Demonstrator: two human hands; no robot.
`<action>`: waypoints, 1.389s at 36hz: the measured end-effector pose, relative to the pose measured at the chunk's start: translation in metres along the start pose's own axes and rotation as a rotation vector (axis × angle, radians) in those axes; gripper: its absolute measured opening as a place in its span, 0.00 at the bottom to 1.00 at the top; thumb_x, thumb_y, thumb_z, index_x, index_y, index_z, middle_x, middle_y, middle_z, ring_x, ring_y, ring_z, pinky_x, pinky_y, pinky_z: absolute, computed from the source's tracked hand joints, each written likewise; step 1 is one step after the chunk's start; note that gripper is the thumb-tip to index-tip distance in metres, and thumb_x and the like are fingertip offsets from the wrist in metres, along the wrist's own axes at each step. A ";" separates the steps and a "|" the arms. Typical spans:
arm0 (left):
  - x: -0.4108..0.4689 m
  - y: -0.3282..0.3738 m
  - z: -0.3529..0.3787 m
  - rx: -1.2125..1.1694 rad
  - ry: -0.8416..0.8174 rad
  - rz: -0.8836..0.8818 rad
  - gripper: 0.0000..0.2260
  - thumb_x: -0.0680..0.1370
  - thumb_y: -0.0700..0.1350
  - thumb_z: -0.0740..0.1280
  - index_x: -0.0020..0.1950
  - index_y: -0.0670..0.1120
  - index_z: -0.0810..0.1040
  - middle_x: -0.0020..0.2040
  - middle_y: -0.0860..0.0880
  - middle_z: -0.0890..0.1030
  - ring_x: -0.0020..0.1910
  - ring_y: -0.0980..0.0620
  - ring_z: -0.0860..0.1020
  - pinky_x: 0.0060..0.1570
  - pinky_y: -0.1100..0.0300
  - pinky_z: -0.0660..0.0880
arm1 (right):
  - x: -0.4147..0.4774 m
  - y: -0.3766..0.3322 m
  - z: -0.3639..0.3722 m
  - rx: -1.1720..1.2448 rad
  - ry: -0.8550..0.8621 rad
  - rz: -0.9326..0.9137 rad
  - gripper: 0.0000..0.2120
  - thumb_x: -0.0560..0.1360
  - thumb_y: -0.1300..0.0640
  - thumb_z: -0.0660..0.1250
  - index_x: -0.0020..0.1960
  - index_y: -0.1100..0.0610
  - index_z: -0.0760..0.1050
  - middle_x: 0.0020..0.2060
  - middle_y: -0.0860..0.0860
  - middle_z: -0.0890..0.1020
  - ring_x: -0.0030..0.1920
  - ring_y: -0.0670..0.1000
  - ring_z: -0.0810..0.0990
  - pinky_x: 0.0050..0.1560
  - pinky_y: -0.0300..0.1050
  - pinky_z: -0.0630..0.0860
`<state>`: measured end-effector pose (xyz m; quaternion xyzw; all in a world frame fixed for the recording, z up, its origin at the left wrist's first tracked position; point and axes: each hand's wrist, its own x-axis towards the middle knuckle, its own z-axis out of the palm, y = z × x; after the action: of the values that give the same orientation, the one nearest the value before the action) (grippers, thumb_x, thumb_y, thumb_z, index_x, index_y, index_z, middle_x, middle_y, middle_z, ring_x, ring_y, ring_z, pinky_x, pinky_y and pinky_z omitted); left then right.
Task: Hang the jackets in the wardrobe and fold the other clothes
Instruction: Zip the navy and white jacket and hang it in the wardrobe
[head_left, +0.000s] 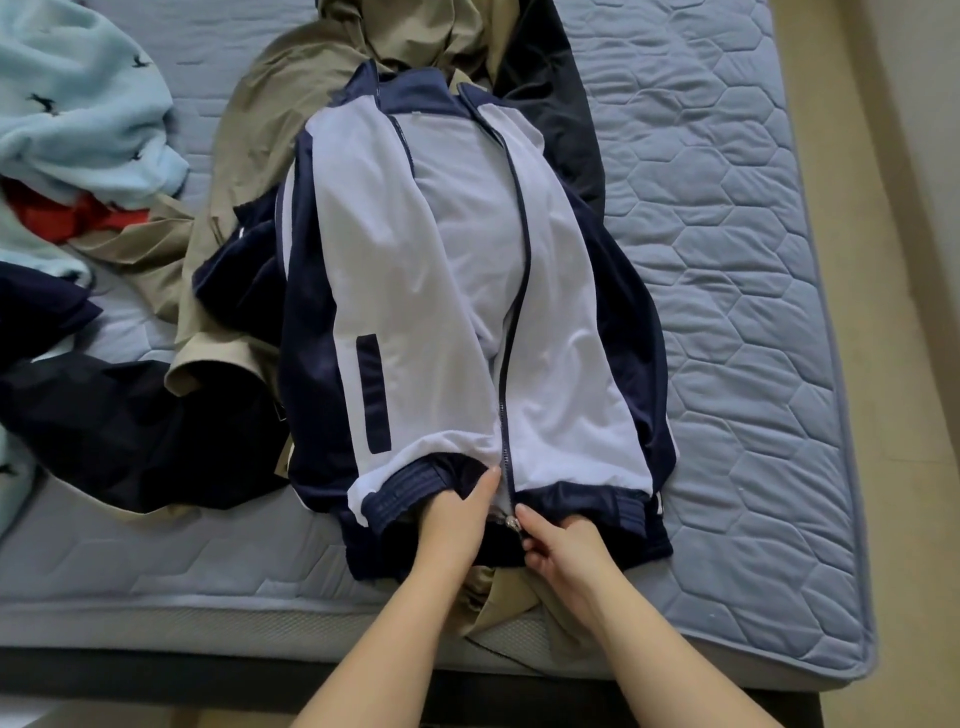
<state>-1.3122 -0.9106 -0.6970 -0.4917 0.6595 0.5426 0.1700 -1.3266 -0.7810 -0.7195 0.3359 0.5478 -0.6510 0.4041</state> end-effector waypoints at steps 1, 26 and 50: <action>0.002 -0.004 0.001 0.040 -0.017 -0.029 0.22 0.75 0.60 0.66 0.51 0.40 0.80 0.42 0.52 0.79 0.41 0.57 0.75 0.37 0.68 0.66 | 0.003 0.003 0.000 0.016 -0.005 -0.001 0.05 0.73 0.62 0.72 0.44 0.63 0.78 0.30 0.50 0.79 0.28 0.44 0.75 0.28 0.36 0.72; 0.022 -0.010 0.013 0.303 -0.162 -0.046 0.15 0.81 0.49 0.61 0.65 0.45 0.72 0.61 0.46 0.74 0.61 0.47 0.72 0.57 0.60 0.65 | 0.025 0.027 0.001 0.002 -0.026 -0.046 0.09 0.71 0.65 0.72 0.51 0.65 0.80 0.39 0.54 0.85 0.36 0.47 0.82 0.36 0.38 0.78; -0.038 0.013 -0.033 -0.005 -0.200 0.115 0.08 0.76 0.45 0.69 0.39 0.42 0.81 0.32 0.51 0.82 0.32 0.57 0.79 0.35 0.69 0.74 | -0.050 -0.020 0.014 0.173 -0.149 -0.006 0.07 0.67 0.61 0.72 0.40 0.66 0.83 0.35 0.56 0.82 0.31 0.46 0.77 0.28 0.35 0.74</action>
<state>-1.2961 -0.9230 -0.6494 -0.3969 0.6651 0.5993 0.2024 -1.3223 -0.7850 -0.6639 0.3185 0.4588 -0.7203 0.4113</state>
